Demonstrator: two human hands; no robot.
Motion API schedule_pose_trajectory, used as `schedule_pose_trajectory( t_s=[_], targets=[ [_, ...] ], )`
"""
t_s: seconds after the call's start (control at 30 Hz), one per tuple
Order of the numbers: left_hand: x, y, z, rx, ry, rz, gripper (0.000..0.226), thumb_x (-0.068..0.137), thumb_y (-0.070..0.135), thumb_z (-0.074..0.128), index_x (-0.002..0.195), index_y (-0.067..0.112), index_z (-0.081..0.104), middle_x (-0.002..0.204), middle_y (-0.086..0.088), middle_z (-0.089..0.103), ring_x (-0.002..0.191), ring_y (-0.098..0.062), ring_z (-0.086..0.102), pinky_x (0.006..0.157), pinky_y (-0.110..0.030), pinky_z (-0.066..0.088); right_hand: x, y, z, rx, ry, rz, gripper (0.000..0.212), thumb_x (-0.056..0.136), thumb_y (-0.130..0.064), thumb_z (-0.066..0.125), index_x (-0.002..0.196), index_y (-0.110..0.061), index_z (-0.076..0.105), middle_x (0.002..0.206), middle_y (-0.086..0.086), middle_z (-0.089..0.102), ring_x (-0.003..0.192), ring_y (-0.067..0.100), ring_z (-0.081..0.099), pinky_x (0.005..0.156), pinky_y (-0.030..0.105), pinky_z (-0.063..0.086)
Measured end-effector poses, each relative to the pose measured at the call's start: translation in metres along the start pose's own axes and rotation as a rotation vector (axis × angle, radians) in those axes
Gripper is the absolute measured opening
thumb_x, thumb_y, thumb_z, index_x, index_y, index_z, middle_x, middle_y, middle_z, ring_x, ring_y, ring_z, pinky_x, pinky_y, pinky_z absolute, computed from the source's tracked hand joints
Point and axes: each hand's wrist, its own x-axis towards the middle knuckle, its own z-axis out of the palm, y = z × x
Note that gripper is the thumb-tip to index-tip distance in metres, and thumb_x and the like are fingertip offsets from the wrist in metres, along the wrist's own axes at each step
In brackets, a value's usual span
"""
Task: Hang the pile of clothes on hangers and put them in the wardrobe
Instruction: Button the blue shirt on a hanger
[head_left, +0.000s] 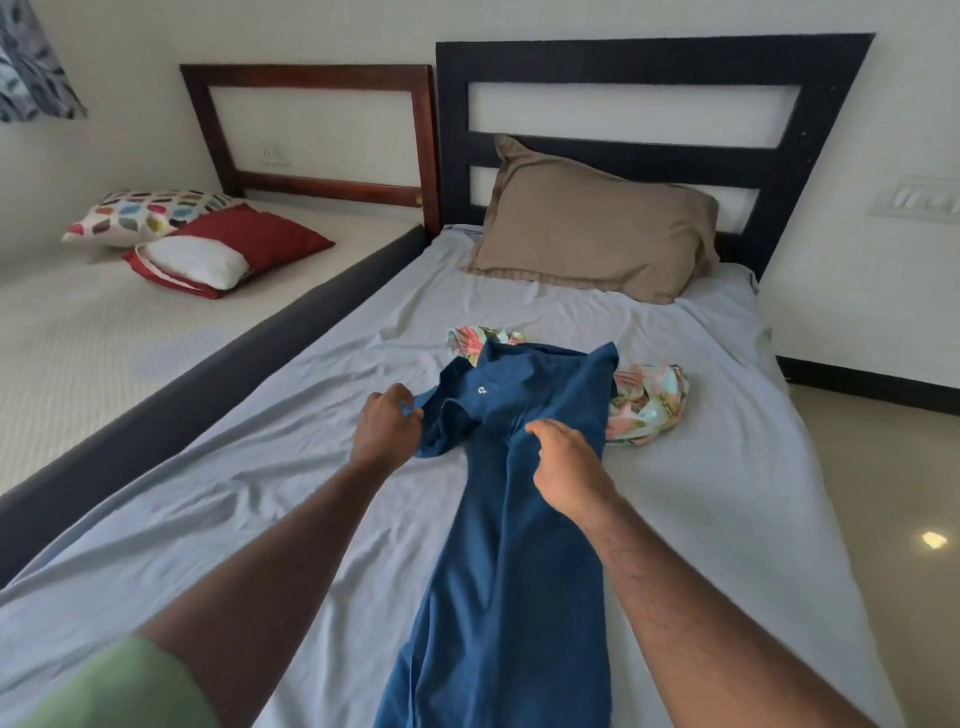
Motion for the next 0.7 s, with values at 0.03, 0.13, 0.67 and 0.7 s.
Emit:
schedule_pose_trajectory(
  t_s=[0.03,0.13,0.67,0.7],
  targets=[
    [0.012,0.001,0.002,0.038,-0.009,0.024,0.024,0.097,0.02,0.054,0.119,0.016,0.06,0.125,-0.015,0.056,0.117,-0.035,0.054,0.094,-0.04,0.044,0.008,0.001,0.005,-0.009,-0.019,-0.001,0.059,0.095,0.006,0.05,0.15,-0.01,0.041,0.16,0.01,0.035,0.144,0.025,0.038,0.113,0.036,0.038],
    [0.042,0.005,0.009,0.133,-0.048,0.075,0.028,0.099,0.026,0.054,0.126,0.021,0.057,0.137,-0.01,0.054,0.126,-0.031,0.05,0.1,-0.044,0.044,0.028,0.004,0.024,0.005,-0.034,-0.024,0.079,0.097,-0.01,0.064,0.16,-0.011,0.017,0.168,0.015,0.01,0.154,0.028,0.02,0.118,0.035,0.03],
    [0.1,-0.043,0.023,-0.455,0.301,-0.253,0.036,0.081,-0.003,0.047,0.103,0.015,0.069,0.103,-0.017,0.07,0.097,-0.035,0.067,0.08,-0.04,0.056,0.056,0.027,0.053,0.052,-0.144,0.091,0.092,0.092,-0.022,0.074,0.16,-0.01,0.013,0.168,0.008,0.015,0.15,0.026,0.028,0.118,0.029,0.026],
    [0.099,-0.051,0.016,-0.671,0.4,-0.359,0.033,0.084,-0.003,0.047,0.105,0.013,0.066,0.104,-0.017,0.068,0.096,-0.032,0.067,0.077,-0.04,0.056,0.056,0.028,0.053,0.051,-0.147,0.093,0.092,0.092,-0.022,0.073,0.16,-0.01,0.013,0.169,0.008,0.015,0.151,0.026,0.027,0.118,0.029,0.025]
  ],
)
